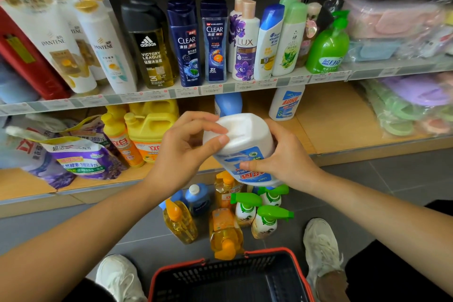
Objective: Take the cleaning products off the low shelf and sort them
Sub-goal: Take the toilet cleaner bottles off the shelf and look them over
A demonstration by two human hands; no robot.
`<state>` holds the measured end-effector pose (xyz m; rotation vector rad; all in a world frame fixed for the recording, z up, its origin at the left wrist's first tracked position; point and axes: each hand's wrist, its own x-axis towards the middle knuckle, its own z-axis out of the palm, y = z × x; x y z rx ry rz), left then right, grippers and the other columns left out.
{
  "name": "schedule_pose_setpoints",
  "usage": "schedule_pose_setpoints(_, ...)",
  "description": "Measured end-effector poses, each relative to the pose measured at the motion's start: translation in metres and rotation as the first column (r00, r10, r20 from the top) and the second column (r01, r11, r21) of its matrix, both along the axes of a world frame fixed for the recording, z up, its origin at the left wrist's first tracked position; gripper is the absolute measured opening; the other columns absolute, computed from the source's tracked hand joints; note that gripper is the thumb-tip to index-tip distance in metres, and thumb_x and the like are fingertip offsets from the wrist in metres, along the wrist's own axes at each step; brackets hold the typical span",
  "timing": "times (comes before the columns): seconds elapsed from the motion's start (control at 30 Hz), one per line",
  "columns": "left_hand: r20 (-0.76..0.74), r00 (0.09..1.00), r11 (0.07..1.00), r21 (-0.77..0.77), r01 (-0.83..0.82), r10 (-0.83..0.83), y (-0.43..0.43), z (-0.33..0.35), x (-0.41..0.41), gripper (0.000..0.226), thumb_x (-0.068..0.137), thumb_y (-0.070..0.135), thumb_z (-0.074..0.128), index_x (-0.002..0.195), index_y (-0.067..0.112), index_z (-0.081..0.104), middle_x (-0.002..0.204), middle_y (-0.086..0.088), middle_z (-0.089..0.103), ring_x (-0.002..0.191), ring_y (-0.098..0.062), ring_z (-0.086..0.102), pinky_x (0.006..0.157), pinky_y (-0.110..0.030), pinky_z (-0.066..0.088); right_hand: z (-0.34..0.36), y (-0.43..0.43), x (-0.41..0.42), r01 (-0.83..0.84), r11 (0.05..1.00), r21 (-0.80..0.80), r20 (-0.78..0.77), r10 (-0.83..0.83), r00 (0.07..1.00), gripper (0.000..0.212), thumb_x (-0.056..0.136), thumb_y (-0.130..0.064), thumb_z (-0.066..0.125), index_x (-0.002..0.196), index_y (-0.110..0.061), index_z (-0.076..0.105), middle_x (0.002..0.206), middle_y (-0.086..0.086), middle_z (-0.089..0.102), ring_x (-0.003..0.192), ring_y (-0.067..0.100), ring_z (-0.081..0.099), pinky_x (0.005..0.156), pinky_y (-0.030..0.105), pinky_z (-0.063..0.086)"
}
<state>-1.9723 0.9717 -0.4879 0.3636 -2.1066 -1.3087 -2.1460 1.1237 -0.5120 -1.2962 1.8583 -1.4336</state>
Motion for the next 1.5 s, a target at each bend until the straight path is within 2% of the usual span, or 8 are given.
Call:
schedule_pose_setpoints(0.2,0.142,0.989,0.917,0.385,-0.103,0.051,-0.009,0.000,-0.005,0.039,0.070,0.038,0.079,0.099,0.016,0.066,0.094,-0.005,0.069,0.084,-0.020,0.067,0.064,-0.027,0.055,0.001,0.001,0.005,-0.051,0.998,0.029,-0.032,0.052,0.998,0.072,0.066,-0.021,0.092,0.128,-0.027,0.056,0.113,-0.017,0.068,0.108,0.005,0.067,0.082,0.024,0.059)
schedule_pose_setpoints(0.4,0.059,0.998,0.876,0.478,-0.061,0.037,-0.013,-0.001,-0.005,0.011,0.094,0.017,0.067,0.101,0.016,0.075,0.093,0.000,0.076,0.083,-0.010,0.071,0.066,-0.021,0.056,-0.002,0.001,0.001,-0.039,0.998,0.045,0.078,0.036,0.996,0.073,0.065,-0.021,0.092,0.129,-0.024,0.057,0.113,-0.009,0.073,0.105,0.011,0.071,0.081,0.033,0.062)
schedule_pose_setpoints(0.63,-0.054,0.998,0.902,0.427,0.059,-0.040,-0.009,0.002,-0.001,0.029,0.103,0.016,0.050,0.124,0.028,0.067,0.122,0.011,0.072,0.117,-0.008,0.066,0.085,-0.018,0.055,-0.001,-0.004,-0.006,-0.039,0.999,0.014,0.369,0.032,0.929,0.066,0.066,-0.017,0.089,0.124,-0.013,0.059,0.115,0.009,0.074,0.106,0.030,0.072,0.088,0.059,0.058)
schedule_pose_setpoints(0.97,-0.102,0.981,0.942,0.276,0.190,-0.168,-0.010,-0.007,0.001,0.054,0.097,0.010,0.055,0.148,0.020,0.044,0.134,0.005,0.066,0.129,-0.014,0.059,0.092,-0.022,0.055,0.000,-0.005,-0.003,-0.029,0.999,0.029,0.534,0.009,0.845,0.061,0.070,-0.015,0.083,0.126,-0.011,0.060,0.116,0.009,0.074,0.106,0.031,0.072,0.084,0.052,0.060)
schedule_pose_setpoints(1.07,-0.028,0.976,0.923,0.322,0.212,-0.214,-0.009,-0.019,0.001,0.058,0.094,0.007,0.059,0.148,0.021,0.043,0.135,0.000,0.066,0.124,-0.018,0.063,0.088,-0.027,0.058,0.002,-0.005,-0.003,0.005,1.000,0.016,0.534,-0.013,0.846,0.061,0.070,-0.017,0.083,0.127,-0.011,0.060,0.117,0.010,0.073,0.106,0.031,0.072,0.085,0.052,0.060)
schedule_pose_setpoints(1.27,0.280,0.920,0.902,0.406,0.146,-0.275,-0.002,-0.050,0.003,0.040,0.086,0.032,0.065,0.125,0.029,0.061,0.116,0.008,0.074,0.109,-0.011,0.070,0.075,-0.022,0.058,0.007,-0.005,-0.005,0.128,0.991,-0.030,0.521,-0.094,0.848,0.066,0.065,-0.015,0.088,0.124,-0.015,0.057,0.115,0.009,0.074,0.104,0.031,0.073,0.084,0.056,0.059)
schedule_pose_setpoints(1.4,0.442,0.820,0.876,0.461,0.141,-0.365,0.008,-0.072,-0.001,0.046,0.089,0.035,0.070,0.133,0.027,0.057,0.125,0.010,0.069,0.117,-0.010,0.065,0.095,-0.031,0.057,0.008,-0.003,-0.007,0.192,0.979,-0.073,0.565,-0.118,0.816,0.057,0.075,-0.004,0.083,0.124,-0.014,0.055,0.116,0.010,0.073,0.105,0.031,0.072,0.083,0.053,0.060)
schedule_pose_setpoints(1.5,0.429,0.778,0.775,0.621,0.115,-0.459,0.018,-0.081,-0.006,0.035,0.092,0.041,0.064,0.127,0.033,0.059,0.120,0.018,0.071,0.113,-0.004,0.066,0.094,-0.032,0.056,0.010,0.000,-0.012,0.228,0.970,-0.080,0.605,-0.135,0.785,0.053,0.079,-0.003,0.081,0.123,-0.017,0.055,0.118,0.009,0.072,0.106,0.031,0.072,0.081,0.051,0.061)
